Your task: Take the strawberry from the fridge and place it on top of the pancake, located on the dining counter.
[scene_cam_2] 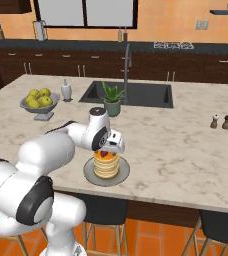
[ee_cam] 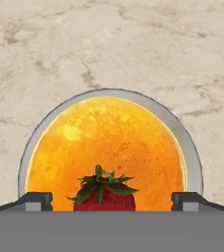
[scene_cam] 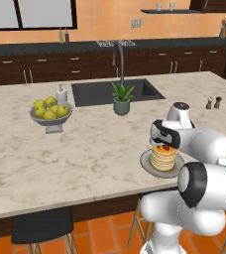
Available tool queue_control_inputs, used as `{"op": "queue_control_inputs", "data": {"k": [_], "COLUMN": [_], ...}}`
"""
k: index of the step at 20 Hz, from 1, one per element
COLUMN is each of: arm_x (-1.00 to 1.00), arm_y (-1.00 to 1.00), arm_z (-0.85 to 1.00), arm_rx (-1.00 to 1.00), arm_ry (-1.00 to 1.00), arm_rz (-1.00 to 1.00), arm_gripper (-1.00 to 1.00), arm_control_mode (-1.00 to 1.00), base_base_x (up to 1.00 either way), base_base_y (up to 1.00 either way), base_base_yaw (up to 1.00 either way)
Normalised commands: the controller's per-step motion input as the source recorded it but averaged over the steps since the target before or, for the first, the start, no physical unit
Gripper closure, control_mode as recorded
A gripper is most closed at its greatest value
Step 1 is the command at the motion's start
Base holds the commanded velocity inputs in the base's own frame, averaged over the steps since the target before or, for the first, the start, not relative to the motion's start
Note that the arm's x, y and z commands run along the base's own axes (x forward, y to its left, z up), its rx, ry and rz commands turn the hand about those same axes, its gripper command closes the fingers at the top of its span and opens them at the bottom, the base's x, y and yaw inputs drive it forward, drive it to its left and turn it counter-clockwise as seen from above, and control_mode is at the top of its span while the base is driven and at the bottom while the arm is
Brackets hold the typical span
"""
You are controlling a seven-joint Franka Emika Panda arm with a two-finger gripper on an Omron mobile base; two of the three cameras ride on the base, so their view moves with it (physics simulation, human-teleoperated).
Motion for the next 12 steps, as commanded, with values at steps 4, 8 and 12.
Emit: {"op": "queue_control_inputs", "data": {"k": [4,8,12], "arm_x": [-0.34,-0.66,-0.87], "arm_y": [0.00,0.00,0.00], "arm_z": [0.24,0.58,0.73], "arm_rx": [0.00,0.00,0.00], "arm_ry": [-0.02,-0.15,-0.15], "arm_rz": [0.00,0.00,0.00], "arm_gripper": [-1.00,-1.00,-1.00], "arm_control_mode": [-1.00,-1.00,-1.00], "base_base_x": [0.00,0.00,0.00], "base_base_y": [0.00,0.00,0.00], "base_base_yaw": [0.00,0.00,0.00]}}
